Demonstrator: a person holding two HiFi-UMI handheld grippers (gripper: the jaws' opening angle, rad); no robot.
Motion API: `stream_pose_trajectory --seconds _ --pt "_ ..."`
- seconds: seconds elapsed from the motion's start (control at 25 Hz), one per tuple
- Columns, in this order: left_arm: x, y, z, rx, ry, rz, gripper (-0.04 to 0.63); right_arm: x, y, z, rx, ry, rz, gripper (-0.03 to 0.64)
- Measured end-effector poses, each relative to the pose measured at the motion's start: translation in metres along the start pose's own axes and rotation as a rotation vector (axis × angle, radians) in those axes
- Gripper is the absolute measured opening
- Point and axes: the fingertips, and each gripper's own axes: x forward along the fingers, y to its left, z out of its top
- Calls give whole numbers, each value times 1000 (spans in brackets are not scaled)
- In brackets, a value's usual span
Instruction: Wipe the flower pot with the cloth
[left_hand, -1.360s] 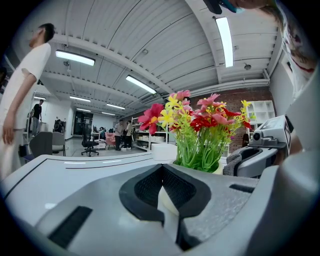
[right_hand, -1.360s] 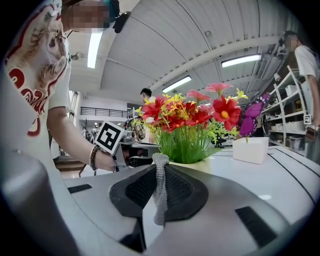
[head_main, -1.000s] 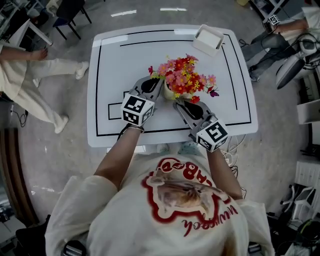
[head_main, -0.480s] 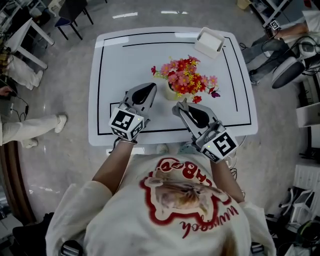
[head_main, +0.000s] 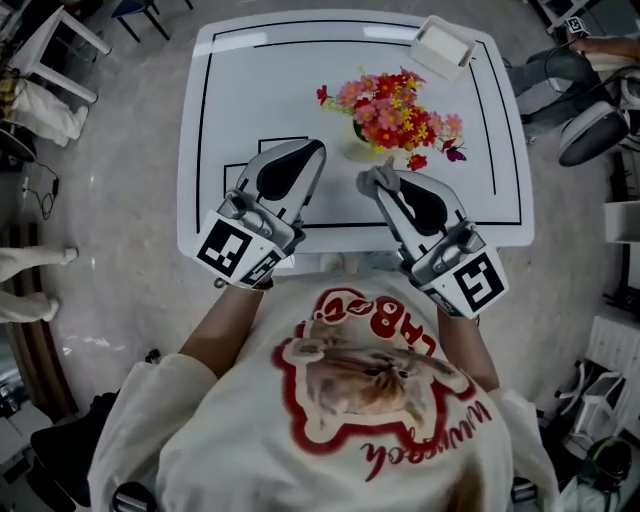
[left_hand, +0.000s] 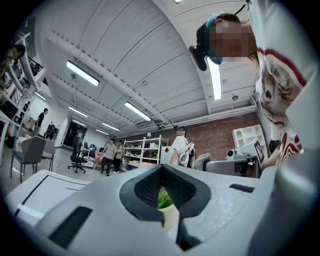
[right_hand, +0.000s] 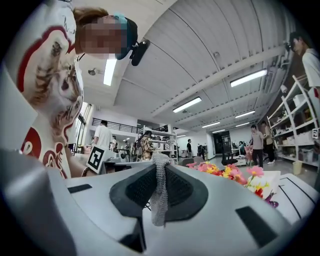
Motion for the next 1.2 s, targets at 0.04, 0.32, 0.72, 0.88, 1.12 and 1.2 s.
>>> stream_pose_trajectory --seconds 0.04,0.32,0.72,0.88,1.12,1.2 --pt "-1 0 1 -7 -7 3 3 1 1 2 -8 -6 1 37" --pt "-5 -7 15 -38 -53 -9 3 5 6 5 -19 -14 0 38" --pt "-8 -20 -3 -42 -2 -7 3 -3 -1 3 13 3 -29 40" --pt "-4 -45 -10 -54 16 -29 3 -18 3 3 28 -5 -26 40" --pt "-6 -91 -10 -32 29 -34 3 -53 17 14 22 -23 -19 40" --pt "-6 -108 -11 -24 31 -33 3 -69 23 16 21 -29 -18 40"
